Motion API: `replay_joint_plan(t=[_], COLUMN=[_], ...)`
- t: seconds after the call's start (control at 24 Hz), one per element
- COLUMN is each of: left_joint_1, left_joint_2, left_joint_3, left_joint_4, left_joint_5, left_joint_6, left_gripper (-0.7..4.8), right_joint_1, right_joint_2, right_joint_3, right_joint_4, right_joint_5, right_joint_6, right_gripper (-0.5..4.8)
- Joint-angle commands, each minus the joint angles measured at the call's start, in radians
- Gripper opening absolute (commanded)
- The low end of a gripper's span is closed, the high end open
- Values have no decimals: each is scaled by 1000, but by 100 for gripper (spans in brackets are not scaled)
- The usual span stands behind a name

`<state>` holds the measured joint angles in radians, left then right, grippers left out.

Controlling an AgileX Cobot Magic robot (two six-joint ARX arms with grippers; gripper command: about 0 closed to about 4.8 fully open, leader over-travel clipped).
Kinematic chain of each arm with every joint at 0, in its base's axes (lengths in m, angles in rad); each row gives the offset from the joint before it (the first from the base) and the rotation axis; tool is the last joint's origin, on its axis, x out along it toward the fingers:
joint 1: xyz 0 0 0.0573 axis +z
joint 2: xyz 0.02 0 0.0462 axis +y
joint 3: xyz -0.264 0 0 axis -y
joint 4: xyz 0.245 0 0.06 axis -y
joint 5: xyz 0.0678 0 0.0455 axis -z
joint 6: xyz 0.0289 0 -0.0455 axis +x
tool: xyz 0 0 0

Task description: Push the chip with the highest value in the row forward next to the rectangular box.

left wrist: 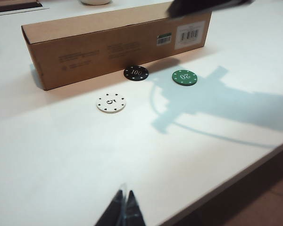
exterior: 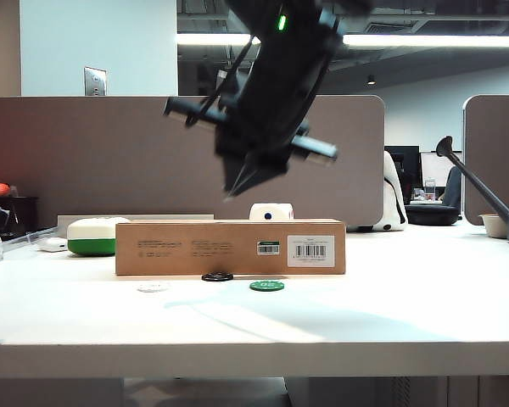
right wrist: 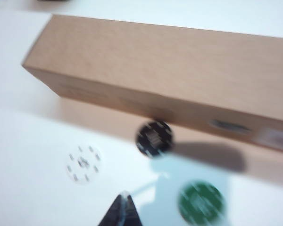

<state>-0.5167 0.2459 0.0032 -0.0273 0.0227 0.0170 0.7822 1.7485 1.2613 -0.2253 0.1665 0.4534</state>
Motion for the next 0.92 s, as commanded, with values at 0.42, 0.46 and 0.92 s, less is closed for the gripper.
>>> replay_joint_plan(t=[0.42, 0.46, 0.92], left_joint_1=[4, 18, 363], left_joint_2=[-16, -23, -226], left_joint_3=[5, 5, 4], left_joint_4=[6, 6, 6], left_joint_5=[0, 9, 23], left_joint_6=[-3, -3, -2], left_gripper=[-5, -5, -5], right_joint_1=[240, 285, 597], right_joint_2=[-410, -485, -1064], right_joint_3=[-298, -351, -653], right_joint_4=[-215, -212, -290], right_joint_5=[229, 312, 734], right_joint_6=[32, 56, 129], right_gripper=[-8, -8, 1])
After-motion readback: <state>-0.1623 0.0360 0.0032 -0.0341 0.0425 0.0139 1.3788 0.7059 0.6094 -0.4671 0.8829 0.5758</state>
